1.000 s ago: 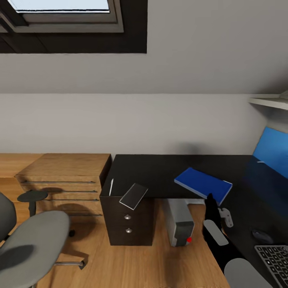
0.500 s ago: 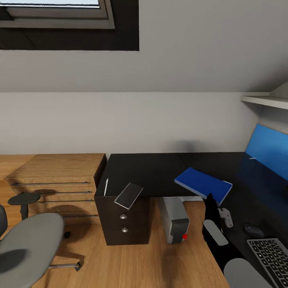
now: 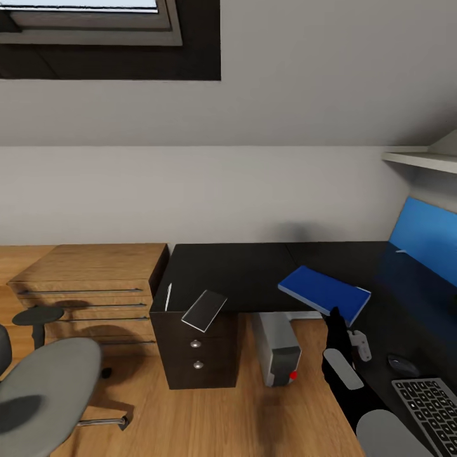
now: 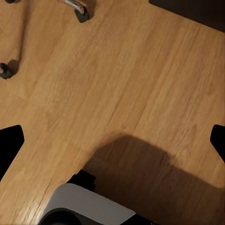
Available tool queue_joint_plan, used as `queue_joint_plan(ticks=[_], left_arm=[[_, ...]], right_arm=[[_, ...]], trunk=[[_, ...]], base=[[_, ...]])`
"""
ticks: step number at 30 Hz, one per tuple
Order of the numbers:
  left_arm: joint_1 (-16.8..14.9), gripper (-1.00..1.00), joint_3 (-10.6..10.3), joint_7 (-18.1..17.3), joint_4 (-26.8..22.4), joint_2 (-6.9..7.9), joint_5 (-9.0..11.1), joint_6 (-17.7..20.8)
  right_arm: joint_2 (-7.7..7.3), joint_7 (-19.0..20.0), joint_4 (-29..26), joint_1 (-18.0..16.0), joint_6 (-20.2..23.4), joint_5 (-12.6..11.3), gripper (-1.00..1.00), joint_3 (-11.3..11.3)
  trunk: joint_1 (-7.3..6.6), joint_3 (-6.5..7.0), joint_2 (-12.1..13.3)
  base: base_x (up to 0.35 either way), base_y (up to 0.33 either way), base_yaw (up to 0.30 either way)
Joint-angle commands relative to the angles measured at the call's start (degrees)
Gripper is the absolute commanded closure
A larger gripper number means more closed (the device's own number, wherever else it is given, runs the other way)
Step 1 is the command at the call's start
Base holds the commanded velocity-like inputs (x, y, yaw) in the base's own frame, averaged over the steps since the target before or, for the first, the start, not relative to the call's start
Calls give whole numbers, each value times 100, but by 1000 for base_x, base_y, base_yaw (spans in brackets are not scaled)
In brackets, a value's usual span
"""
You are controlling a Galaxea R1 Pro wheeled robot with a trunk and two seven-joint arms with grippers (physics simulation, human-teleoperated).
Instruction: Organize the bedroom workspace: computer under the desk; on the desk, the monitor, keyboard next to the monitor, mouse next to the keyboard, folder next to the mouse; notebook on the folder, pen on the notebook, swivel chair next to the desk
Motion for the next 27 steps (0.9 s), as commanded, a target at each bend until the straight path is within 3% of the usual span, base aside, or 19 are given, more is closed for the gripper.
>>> queue_joint_plan(ticks=[1,6,15,16,27], left_arm=[[-5,-100,-46,36,1,5,61,-45],[-5,-100,-52,27,4,5,53,-52],[-5,-100,-57,24,6,5,67,-44],[-5,-100,-57,24,6,-1,69,-44],[-5,-100,-57,24,6,1,61,-44]], right_arm=[[-2,-35,-7,-4,-22,-4,100,19],[2,-35,-8,-4,-22,-4,100,17],[-14,-35,1,1,-24,5,100,-23],[-73,-35,64,8,-24,11,100,-26],[-83,-35,144,11,-24,6,100,-45]], trunk=[[0,-7,-4],[0,-7,-4],[0,-7,-4],[0,-8,-4],[0,-66,-4]], base=[[0,0,0],[113,0,0],[307,-57,0],[67,-37,-51],[12,-7,-161]])
